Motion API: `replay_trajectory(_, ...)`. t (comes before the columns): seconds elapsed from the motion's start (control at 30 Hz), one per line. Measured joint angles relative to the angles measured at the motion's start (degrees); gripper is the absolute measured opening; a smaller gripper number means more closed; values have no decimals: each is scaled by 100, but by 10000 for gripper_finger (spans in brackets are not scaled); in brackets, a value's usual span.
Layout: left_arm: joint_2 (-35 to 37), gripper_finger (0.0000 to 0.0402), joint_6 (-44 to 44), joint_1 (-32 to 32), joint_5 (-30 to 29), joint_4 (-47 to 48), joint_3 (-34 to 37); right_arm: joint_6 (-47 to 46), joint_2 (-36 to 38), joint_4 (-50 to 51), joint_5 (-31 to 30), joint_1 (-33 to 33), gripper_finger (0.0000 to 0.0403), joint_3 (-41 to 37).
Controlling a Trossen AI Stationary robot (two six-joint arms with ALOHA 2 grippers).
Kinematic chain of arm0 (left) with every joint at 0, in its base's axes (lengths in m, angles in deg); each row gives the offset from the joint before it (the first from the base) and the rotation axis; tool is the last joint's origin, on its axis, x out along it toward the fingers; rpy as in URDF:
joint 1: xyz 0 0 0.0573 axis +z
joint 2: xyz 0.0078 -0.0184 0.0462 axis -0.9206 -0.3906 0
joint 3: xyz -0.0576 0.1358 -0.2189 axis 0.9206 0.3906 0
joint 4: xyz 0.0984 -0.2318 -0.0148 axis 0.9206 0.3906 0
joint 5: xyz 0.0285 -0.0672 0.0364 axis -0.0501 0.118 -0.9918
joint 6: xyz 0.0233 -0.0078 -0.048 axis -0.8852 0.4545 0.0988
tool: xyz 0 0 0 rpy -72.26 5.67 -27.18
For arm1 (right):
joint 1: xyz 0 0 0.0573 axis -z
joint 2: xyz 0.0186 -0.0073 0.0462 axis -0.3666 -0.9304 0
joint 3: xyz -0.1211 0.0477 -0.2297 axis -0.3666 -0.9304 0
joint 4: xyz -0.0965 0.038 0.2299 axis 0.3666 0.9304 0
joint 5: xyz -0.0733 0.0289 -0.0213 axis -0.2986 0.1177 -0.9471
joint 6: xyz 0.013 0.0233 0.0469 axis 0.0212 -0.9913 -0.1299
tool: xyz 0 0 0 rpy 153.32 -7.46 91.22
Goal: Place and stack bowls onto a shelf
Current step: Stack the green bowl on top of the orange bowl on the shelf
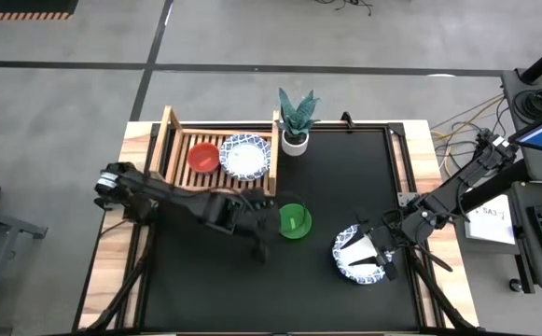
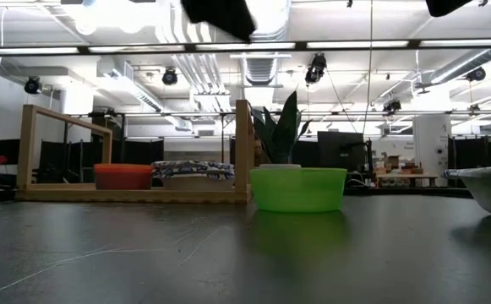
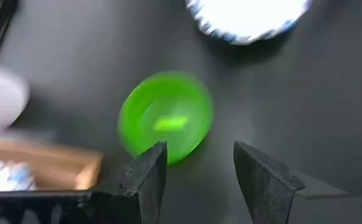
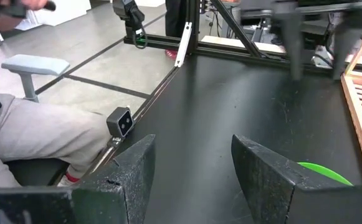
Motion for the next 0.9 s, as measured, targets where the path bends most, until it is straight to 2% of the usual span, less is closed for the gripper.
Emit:
replay_trajectory(0.23, -548, 168, -477, -340, -4, -1700, -7, 0, 0, -14, -1, 0, 199, 0)
replay_trajectory(0.63, -1973, 167, -499, -20, -57, -1613, -46, 0, 0, -19, -1, 0, 199, 0)
replay_trajectory(0.9, -2277, 163, -346, 169, -63, -1639, -46, 0, -2, -17, -1, 2, 199, 0)
